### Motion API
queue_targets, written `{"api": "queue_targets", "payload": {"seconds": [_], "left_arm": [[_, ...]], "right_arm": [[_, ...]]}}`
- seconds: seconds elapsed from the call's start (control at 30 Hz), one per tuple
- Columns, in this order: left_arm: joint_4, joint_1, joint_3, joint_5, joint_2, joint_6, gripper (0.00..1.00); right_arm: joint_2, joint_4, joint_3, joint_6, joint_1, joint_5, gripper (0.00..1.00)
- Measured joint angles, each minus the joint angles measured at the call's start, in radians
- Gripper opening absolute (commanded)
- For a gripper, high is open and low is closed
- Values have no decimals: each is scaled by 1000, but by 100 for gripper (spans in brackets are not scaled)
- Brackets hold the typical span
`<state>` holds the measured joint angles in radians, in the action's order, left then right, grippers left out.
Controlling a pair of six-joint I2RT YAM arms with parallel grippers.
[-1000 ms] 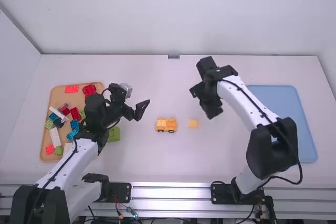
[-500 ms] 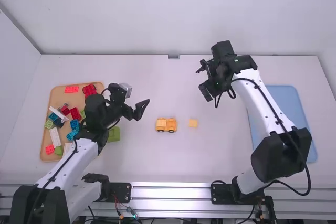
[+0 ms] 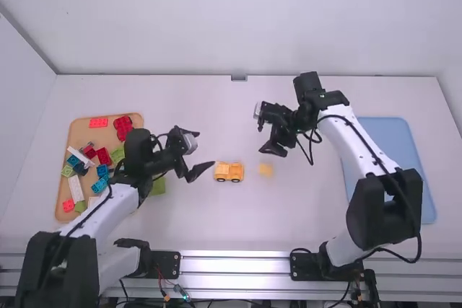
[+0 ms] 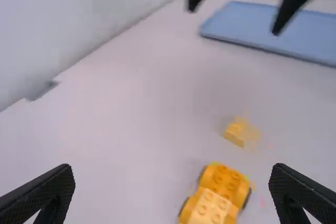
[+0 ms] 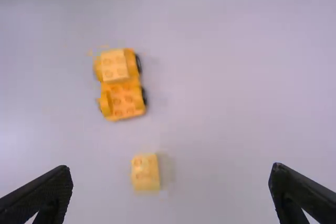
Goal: Assemble lego blocks to make yellow taxi
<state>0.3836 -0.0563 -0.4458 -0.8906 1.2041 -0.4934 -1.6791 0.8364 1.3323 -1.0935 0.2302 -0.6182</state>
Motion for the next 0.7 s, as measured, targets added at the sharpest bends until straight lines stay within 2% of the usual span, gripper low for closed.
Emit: {"api": "queue_targets", "payload": {"seconds": [0.03,0.2,0.3,0.47,0.6,0.7], "left_arm": [[-8,0,0,-60,45,-81,99],[-79,0,-33,-186,186,-270,99],[-153,0,-115,-257,320,-392,99],[-248,0,-219,-309,480,-528,99],[-290,-3,-257,-325,569,-622,99],[-284,-18,-263,-311,620,-680,99]], "right_arm": [[0,-69,-63,-40,-12,-57,99],[0,-250,-225,-96,-36,-168,99],[0,-362,-334,-120,-30,-222,99],[0,-472,-428,-127,-10,-212,100],[0,-551,-490,-131,-11,-213,94],[-1,-642,-558,-127,-61,-237,97]]}}
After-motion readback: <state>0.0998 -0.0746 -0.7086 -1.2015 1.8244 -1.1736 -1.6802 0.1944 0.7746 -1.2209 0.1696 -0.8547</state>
